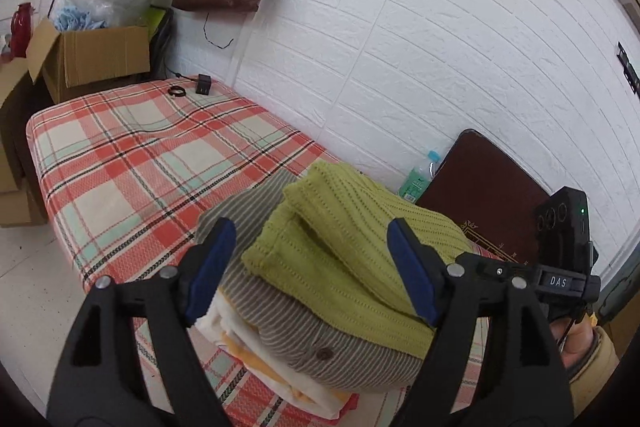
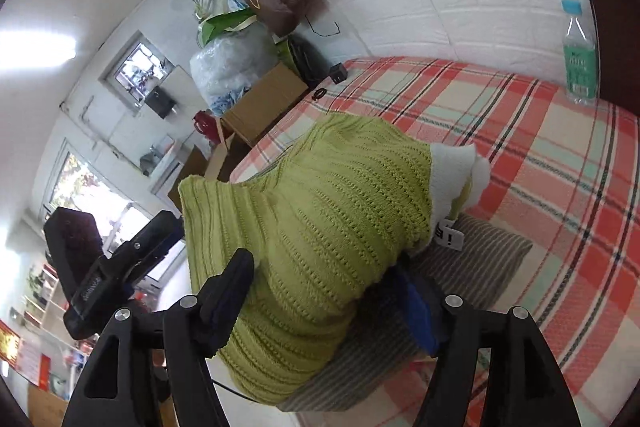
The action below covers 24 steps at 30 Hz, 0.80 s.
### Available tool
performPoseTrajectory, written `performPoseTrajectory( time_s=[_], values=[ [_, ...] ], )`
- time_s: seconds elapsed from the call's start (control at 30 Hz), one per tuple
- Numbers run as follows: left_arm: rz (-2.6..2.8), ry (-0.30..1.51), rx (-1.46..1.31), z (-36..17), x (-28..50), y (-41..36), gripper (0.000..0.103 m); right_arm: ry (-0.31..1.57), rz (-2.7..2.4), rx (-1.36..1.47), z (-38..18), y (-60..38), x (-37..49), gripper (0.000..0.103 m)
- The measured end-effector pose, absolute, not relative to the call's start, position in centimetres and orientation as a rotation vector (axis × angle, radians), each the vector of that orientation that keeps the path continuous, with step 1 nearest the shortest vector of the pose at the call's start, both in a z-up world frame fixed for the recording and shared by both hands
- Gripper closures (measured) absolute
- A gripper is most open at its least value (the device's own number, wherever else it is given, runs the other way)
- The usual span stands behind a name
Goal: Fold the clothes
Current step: 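Release the sweater on the pile and withdraw both grippers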
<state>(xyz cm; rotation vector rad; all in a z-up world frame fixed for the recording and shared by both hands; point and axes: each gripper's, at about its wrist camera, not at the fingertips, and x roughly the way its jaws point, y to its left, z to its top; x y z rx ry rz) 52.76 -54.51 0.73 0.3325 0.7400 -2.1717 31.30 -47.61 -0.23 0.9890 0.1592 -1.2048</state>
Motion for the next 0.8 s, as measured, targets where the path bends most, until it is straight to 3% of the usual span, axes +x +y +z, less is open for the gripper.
performPoseTrajectory(
  time_s=[0.07,0.33,0.6,0.63,0.73,0.8],
  values=[
    [-2.178,0.718,0.333,1.0,52.6,-53.6,0.018,0.169,-1.206,0.956,0.4,-46.6,31.3,0.029],
    [-2.239,0.664,0.335,1.7,51.9,-50.2,0.018,0.232,-1.205,0.887,0.5,-43.8,32.1,0.026],
    [-2.283,0.663,0.378,1.1,50.6,-48.2,0.017,0.170,-1.199,0.879,0.3,-41.5,31.4,0.026],
    [-2.284,0.660,0.391,1.1,50.2,-47.8,0.016,0.166,-1.203,0.855,0.6,-40.8,31.4,0.026],
    [-2.279,0.641,0.414,0.9,49.2,-46.4,0.001,0.194,-1.224,0.724,1.6,-38.4,32.5,0.025],
    [-2.289,0.626,0.392,1.0,48.9,-45.2,0.001,0.243,-1.240,0.623,2.3,-36.9,33.7,0.017]
  ],
)
